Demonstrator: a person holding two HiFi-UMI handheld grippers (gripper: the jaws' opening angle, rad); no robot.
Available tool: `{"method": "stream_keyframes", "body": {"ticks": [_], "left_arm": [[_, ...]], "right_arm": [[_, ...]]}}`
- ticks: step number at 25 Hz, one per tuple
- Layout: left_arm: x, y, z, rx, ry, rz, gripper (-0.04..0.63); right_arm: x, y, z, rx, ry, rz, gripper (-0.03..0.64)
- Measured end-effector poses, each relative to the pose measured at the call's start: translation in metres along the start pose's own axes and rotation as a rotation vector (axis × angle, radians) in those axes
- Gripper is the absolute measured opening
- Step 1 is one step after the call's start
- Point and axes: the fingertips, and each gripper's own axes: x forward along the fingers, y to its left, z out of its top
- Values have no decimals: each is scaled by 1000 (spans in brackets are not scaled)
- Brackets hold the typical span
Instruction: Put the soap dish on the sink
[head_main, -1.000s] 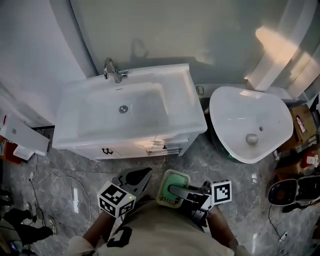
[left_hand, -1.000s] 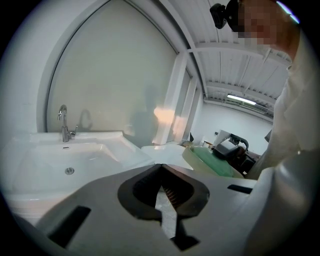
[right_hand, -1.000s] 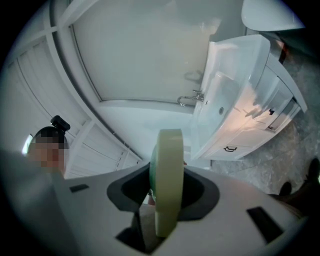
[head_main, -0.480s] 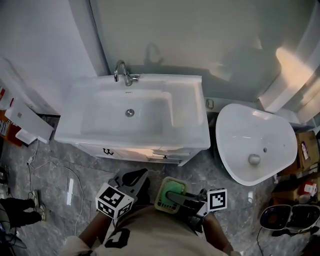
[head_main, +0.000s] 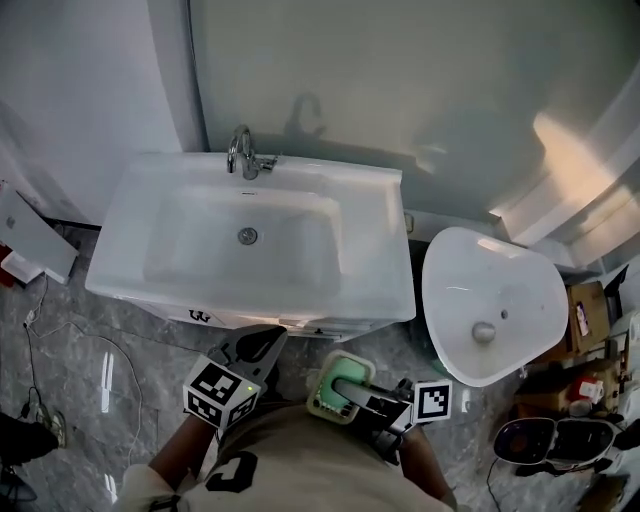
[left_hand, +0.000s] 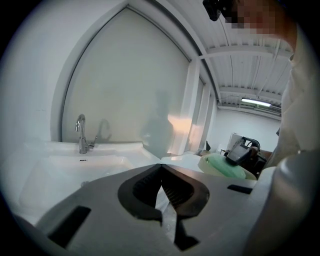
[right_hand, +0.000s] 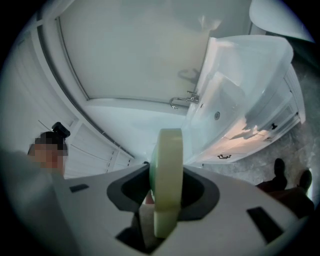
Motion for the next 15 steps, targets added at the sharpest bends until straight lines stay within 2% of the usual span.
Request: {"method": "stream_keyframes", "body": {"ticks": [8, 15], "left_arm": [[-8, 66, 0, -90, -36, -5, 19], [-23, 110, 2, -58, -53, -17, 18]], "right_arm": [[56, -3, 26, -30, 21, -46, 150], [105, -1, 37, -38, 56, -62, 150]]}}
